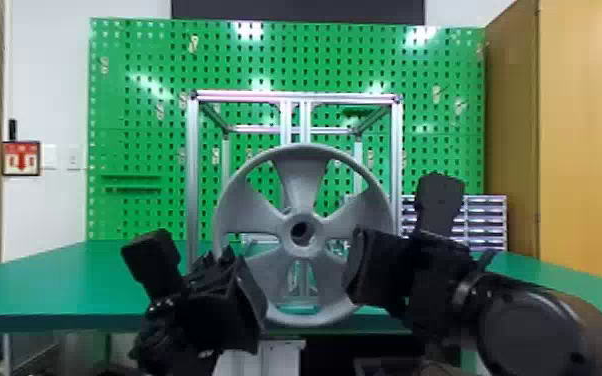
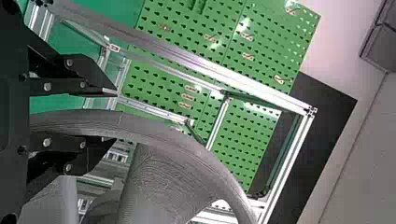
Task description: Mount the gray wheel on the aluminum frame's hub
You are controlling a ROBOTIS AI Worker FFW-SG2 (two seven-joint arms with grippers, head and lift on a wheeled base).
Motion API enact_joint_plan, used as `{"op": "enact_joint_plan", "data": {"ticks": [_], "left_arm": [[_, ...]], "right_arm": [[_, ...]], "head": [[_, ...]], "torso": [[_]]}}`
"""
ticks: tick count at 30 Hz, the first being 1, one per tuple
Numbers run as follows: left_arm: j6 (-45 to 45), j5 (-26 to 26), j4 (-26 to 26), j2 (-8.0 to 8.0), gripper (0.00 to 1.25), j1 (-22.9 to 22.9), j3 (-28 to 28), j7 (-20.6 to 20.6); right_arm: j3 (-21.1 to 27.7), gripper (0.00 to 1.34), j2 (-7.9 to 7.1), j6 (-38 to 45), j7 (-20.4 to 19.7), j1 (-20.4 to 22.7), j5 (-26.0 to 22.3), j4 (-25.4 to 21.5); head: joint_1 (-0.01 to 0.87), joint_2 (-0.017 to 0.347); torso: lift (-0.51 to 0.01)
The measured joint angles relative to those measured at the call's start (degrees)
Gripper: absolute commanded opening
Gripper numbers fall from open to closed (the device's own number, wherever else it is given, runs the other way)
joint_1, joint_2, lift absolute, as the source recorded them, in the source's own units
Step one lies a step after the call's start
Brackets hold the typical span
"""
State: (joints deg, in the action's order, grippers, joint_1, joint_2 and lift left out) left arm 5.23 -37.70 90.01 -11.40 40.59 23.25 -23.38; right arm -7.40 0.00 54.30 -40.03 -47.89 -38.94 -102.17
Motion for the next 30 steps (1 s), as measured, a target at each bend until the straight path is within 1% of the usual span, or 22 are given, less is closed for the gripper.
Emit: {"op": "enact_joint_plan", "data": {"ticks": [9,18,30], "left_arm": [[-0.82,0.47,-1.42,0.55,0.36,1.16,0.38,0.18],[-1.09,0.95,-2.22,0.84,0.36,2.48,0.44,0.18],[-1.11,1.60,-2.78,0.86,0.36,3.10,0.23,0.18]], "right_arm": [[-0.16,0.19,-0.01,-1.32,2.16,-0.12,2.01,1.44],[-0.38,0.19,0.00,-2.14,2.70,-0.68,2.69,2.21],[-0.78,0.19,0.00,-3.20,3.46,-1.72,3.15,3.64]], "head": [[-0.005,0.006],[-0.005,0.006],[-0.005,0.006]], "torso": [[-0.499],[-0.499],[-0.499]]}}
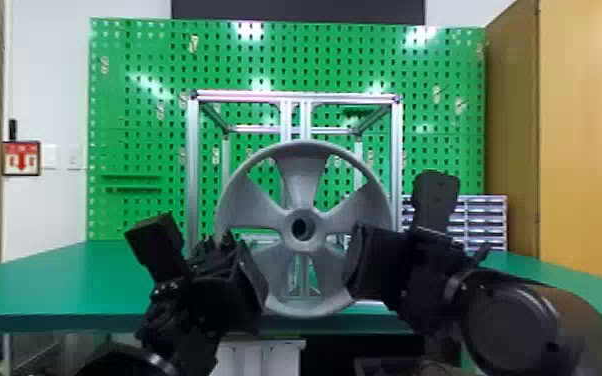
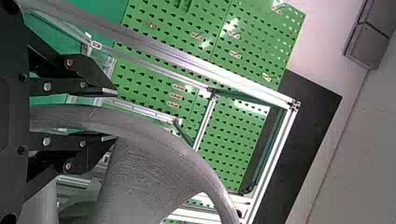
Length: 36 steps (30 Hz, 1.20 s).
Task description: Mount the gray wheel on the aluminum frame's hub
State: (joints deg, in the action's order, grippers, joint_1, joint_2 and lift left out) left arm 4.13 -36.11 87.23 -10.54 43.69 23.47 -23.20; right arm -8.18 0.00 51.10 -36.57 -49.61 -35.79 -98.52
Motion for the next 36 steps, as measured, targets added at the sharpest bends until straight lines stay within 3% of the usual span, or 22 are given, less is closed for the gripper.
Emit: {"op": "enact_joint_plan", "data": {"ticks": [14,36], "left_arm": [[0.00,0.75,-0.53,0.13,0.36,0.16,-0.20,-0.08],[0.13,1.57,-0.74,0.26,0.36,0.87,-0.47,-1.01]], "right_arm": [[-0.24,0.19,0.00,-0.20,0.02,-1.16,-0.71,2.86],[-0.33,0.19,0.00,0.14,0.10,-2.34,-0.63,3.23]], "head": [[-0.005,0.006],[-0.005,0.006]], "torso": [[-0.499],[-0.499]]}}
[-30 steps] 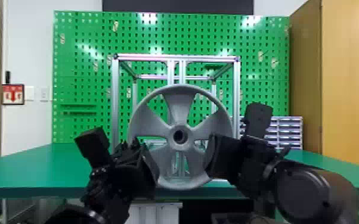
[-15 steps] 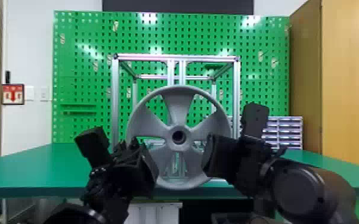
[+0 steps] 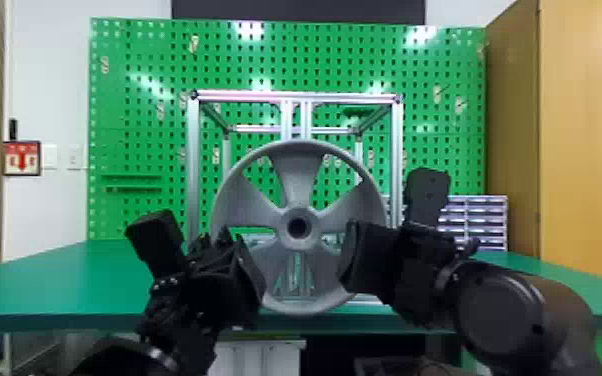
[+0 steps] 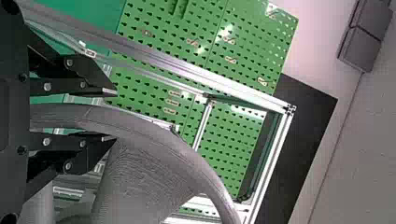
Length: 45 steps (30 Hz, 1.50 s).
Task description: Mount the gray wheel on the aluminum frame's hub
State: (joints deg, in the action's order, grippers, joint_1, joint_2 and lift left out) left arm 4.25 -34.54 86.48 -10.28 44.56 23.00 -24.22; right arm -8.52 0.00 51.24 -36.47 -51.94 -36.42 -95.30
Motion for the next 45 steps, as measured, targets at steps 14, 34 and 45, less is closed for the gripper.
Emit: {"op": "enact_joint_plan", "data": {"ticks": [14,34,45], "left_arm": [[0.82,0.92,-1.15,0.13,0.36,0.90,-0.17,-0.33],[1.44,2.74,-4.95,0.34,0.36,3.84,-0.03,-0.48],[1.89,3.77,-8.62,0.81,0.37,5.89,-0.44,-0.47]], "right_arm": [[0.39,0.19,0.00,-0.47,1.11,-1.12,-0.45,2.79],[0.29,0.19,0.00,-1.13,2.74,-3.11,1.43,6.16],[0.10,0.19,0.01,-1.73,2.74,-5.24,2.42,10.13]], "head": [[-0.005,0.006],[-0.005,0.006],[-0.005,0.006]], "torso": [[-0.499],[-0.499],[-0.499]]}}
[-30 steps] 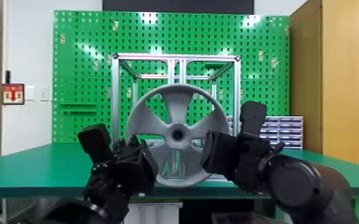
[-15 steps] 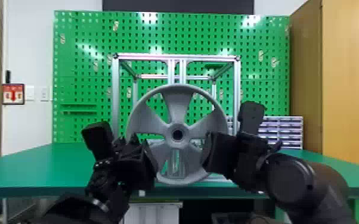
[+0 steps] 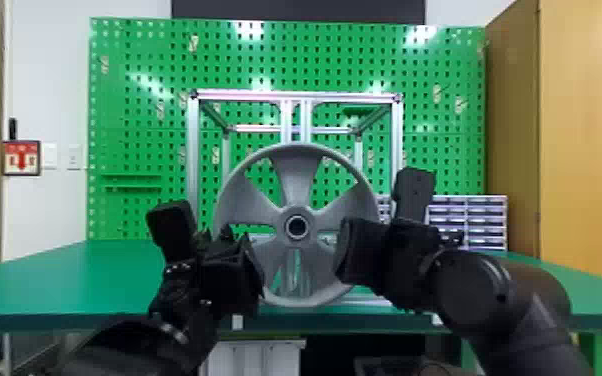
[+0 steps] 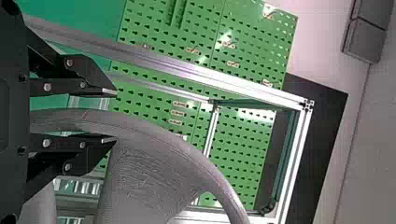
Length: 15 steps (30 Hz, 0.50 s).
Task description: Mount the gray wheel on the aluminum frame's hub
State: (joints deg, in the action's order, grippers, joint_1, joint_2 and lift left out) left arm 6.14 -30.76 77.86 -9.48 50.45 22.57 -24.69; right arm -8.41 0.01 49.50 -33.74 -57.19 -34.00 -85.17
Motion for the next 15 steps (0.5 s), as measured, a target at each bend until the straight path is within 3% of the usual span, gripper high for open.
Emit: {"op": "enact_joint_plan", "data": {"ticks": [15], "left_arm": [[0.10,1.21,-1.40,0.25,0.38,0.52,-0.23,0.03]], "right_arm": [[-0.19,0.19,0.00,-1.37,0.00,-0.92,0.77,2.28]], "head": [[-0.005,0.006]], "torso": [[-0.499]]}}
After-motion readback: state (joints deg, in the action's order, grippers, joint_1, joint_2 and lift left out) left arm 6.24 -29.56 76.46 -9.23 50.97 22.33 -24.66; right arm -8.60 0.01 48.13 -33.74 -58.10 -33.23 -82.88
